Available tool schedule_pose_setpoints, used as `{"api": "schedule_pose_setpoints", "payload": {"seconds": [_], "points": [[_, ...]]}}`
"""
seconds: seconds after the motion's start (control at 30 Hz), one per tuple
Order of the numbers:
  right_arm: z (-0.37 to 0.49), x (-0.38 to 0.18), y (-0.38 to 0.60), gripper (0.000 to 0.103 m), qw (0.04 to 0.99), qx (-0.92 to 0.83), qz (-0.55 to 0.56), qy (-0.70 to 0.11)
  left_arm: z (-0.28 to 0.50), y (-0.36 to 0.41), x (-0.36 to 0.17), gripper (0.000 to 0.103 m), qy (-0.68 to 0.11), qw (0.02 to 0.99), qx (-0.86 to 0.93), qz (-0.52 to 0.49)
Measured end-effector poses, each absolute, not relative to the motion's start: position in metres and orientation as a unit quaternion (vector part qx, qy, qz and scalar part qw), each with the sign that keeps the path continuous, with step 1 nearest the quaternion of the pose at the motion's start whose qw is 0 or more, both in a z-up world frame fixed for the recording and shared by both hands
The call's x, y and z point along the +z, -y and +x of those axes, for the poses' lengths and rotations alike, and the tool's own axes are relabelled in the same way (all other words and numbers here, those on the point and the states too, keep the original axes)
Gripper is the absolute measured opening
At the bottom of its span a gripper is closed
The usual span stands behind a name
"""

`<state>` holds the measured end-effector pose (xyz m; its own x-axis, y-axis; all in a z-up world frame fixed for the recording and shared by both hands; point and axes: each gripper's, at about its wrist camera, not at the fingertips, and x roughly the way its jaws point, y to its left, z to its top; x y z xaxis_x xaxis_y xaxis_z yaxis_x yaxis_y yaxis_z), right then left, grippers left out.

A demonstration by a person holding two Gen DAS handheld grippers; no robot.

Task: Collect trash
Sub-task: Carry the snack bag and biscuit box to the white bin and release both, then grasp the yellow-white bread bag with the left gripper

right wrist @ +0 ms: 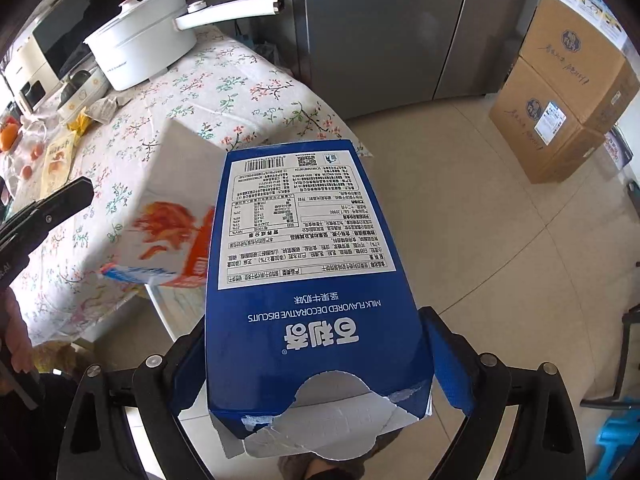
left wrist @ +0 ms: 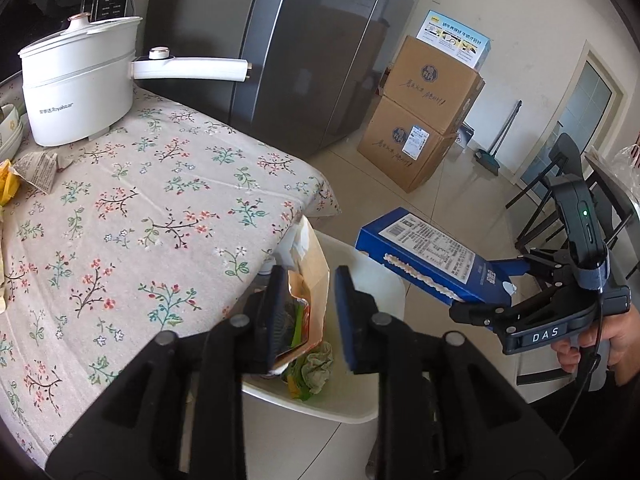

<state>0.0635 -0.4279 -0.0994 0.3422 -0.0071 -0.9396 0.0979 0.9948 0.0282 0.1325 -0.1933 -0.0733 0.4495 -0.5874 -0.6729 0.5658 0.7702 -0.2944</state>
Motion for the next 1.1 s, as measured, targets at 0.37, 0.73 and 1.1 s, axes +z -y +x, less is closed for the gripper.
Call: {"api": "schedule_pose_setpoints", "payload": {"seconds": [0.37, 0.73, 1.1], "points": [[0.078, -0.110, 0.403, 0.095, 0.808, -0.007, 0.012, -0.589, 0.144, 0.142, -0.069, 0.085, -0.420, 0.873, -0.248, 0.004], [0.112, -0.104, 0.369, 0.098, 0.808, 0.028, 0.033, -0.587, 0.151, 0.091, -0.060, 0.100, -0.423, 0.888, -0.180, 0.010], [0.130, -0.077, 0.344, 0.098, 0.827, 0.027, 0.063, -0.559, 0.155, 0.037, -0.053, 0.102, -0.429, 0.895, -0.117, 0.013]]}}
